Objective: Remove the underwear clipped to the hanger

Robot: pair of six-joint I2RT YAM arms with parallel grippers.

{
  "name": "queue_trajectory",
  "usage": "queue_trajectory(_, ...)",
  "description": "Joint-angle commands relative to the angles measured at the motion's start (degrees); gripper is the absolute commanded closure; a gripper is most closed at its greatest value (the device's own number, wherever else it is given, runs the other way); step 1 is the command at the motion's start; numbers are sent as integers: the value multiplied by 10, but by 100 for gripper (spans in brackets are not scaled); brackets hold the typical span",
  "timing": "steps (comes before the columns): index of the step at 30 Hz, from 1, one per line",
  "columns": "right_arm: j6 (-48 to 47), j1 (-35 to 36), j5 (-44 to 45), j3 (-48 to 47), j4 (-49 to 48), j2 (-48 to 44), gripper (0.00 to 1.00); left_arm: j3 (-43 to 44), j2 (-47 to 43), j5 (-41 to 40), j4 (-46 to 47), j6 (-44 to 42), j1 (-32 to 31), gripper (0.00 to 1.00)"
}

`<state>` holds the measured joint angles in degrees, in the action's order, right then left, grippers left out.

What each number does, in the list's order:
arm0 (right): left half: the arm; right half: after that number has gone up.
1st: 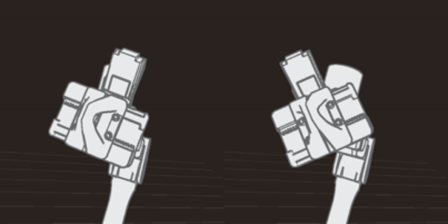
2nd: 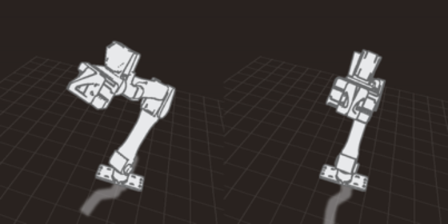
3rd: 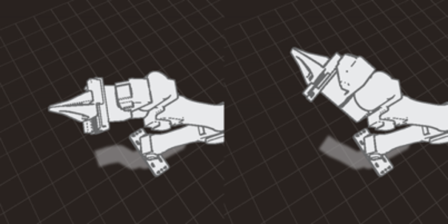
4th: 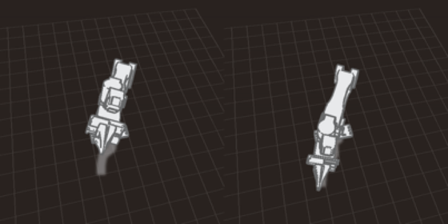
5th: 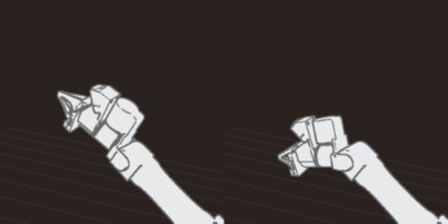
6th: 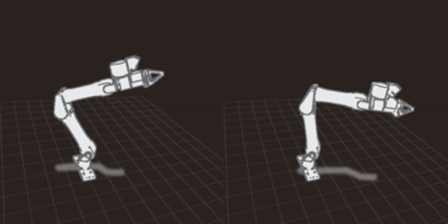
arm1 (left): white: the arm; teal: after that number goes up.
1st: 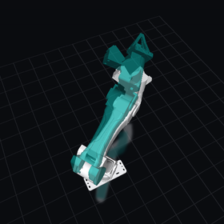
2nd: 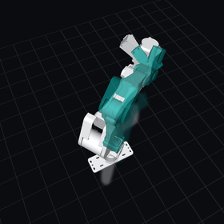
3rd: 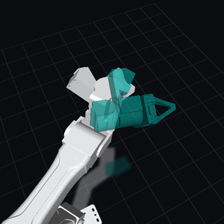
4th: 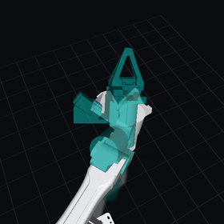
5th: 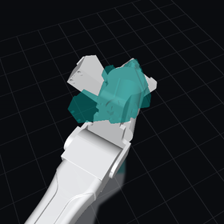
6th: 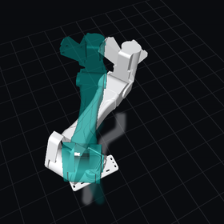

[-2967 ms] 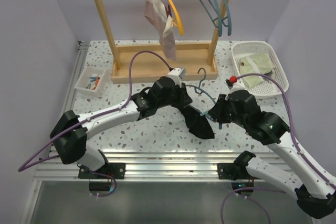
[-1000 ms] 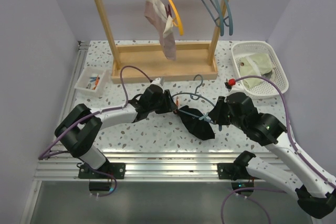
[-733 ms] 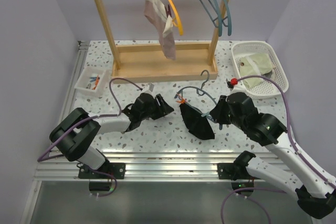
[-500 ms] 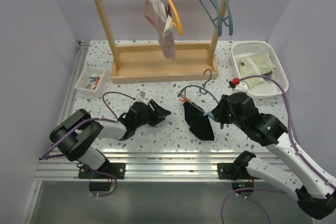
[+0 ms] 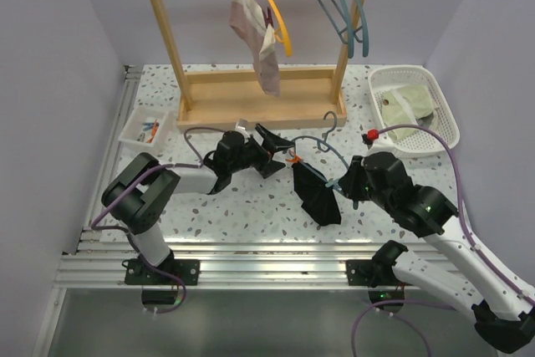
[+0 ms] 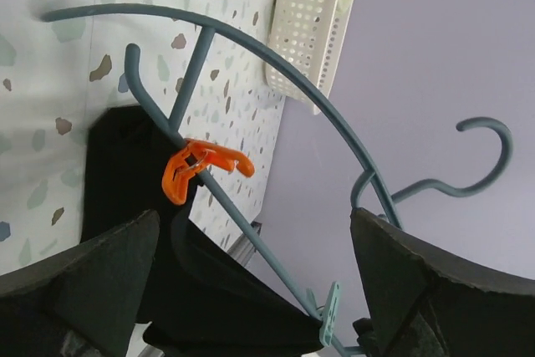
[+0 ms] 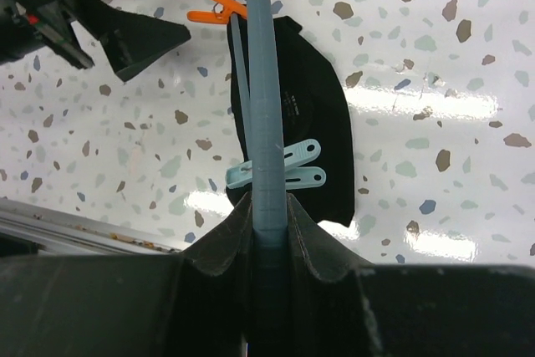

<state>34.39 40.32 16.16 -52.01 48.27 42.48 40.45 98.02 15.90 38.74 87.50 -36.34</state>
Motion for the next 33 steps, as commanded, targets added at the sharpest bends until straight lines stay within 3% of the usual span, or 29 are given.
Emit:
queue_trajectory(1, -31, -1, 4, 13, 9, -1, 100, 53, 38, 75, -58, 28, 18, 0)
queue_trajectory(7, -39, -1, 10, 12, 13, -5, 100, 135, 105, 143, -196, -22, 30, 0)
queue_trajectory(16, -43, -1, 13, 16, 11, -3, 100, 178, 157, 169, -213, -33, 36, 2)
queue_trajectory(21, -38, -1, 19, 22, 2, -6, 100, 143, 140, 173, -189, -31, 35, 6)
queue_trajectory(24, -34, -1, 12, 24, -8, -5, 100, 109, 140, 174, -128, 2, 36, 12)
queue_trajectory(28, -31, -1, 5, 29, -13, -6, 100, 92, 149, 183, -64, 38, 36, 33)
queue_trajectory(33, -31, -2, 5, 31, -13, -8, 100, 116, 156, 185, -53, 51, 36, 41)
